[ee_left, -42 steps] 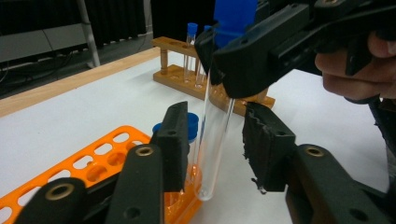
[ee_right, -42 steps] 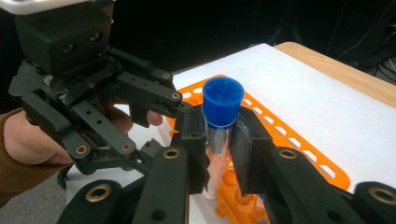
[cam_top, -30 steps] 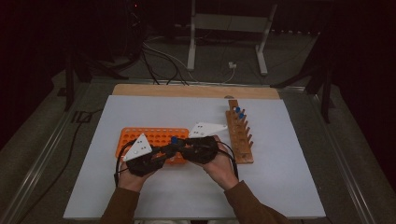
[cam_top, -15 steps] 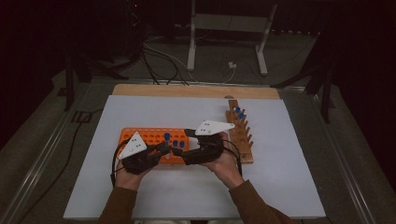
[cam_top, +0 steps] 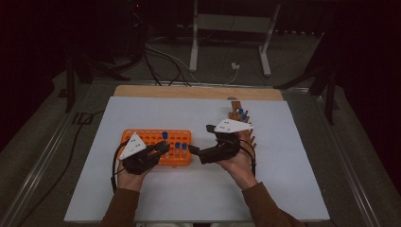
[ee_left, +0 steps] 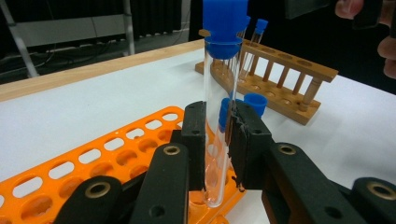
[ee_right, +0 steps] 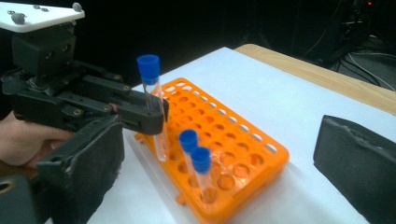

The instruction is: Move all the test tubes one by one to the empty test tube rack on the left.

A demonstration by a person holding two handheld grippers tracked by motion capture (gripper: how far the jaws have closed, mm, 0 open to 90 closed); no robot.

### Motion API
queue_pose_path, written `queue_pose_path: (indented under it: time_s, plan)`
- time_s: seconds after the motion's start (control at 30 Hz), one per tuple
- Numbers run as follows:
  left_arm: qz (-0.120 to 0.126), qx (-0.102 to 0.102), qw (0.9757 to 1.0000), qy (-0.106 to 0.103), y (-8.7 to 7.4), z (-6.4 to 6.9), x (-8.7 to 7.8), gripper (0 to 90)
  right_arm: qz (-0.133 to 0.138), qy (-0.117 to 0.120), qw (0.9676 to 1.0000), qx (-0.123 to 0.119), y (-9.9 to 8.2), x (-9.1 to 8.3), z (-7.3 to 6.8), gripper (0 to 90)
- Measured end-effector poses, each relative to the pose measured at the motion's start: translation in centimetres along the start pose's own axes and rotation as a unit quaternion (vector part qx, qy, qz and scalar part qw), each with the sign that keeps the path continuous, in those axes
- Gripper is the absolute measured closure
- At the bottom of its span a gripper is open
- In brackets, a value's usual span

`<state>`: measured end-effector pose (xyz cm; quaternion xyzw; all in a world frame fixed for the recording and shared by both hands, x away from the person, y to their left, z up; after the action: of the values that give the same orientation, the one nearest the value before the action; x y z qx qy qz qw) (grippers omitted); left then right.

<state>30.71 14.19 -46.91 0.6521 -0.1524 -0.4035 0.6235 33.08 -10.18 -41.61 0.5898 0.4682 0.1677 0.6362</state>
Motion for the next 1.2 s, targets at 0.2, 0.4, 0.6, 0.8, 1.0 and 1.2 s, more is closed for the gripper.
queue_pose_path:
  time_s: [0.2, 0.4, 0.6, 0.8, 1.0, 1.2]
  plan:
    - [-0.002, -0.001, 1.0000, 0.008, -0.3, 0.0, 0.5, 77.7, 0.001, -0.015, 0.9999, 0.001, -0.6, -0.9, 1.0, 1.6]
    - [-0.007, 0.001, 0.9999, 0.012, -0.7, 0.1, 1.1, 77.7, 0.003, -0.025, 0.9997, 0.002, -1.0, -1.8, 1.8, 1.7]
    - [-0.010, -0.002, 0.9998, 0.015, -1.1, -0.1, 1.5, 77.7, 0.009, -0.029, 0.9995, 0.005, -1.3, -2.5, 2.3, 1.7]
    - [-0.007, -0.006, 0.9998, 0.016, -1.3, -0.3, 1.5, 77.7, 0.009, -0.032, 0.9994, 0.007, -1.7, -2.9, 2.7, 1.7]
    - [-0.001, -0.005, 0.9998, 0.020, -1.3, -0.3, 1.8, 77.8, 0.007, -0.033, 0.9994, 0.009, -2.0, -3.1, 2.9, 1.8]
    - [-0.014, -0.004, 0.9996, 0.023, -1.8, -0.4, 2.5, 77.7, 0.006, -0.036, 0.9993, 0.010, -2.2, -3.2, 3.1, 1.7]
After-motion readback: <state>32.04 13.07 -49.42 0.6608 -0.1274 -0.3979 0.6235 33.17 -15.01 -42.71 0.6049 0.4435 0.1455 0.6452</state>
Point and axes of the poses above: each handheld gripper's, and its own axes: x roughly forward along the jaws, y roughly out of its top, z roughly to its right, the point moved 3 cm from there along x, roughly forward along the jaws, and after that the axes turned 1 degree about -y, right-handed, at the moved point
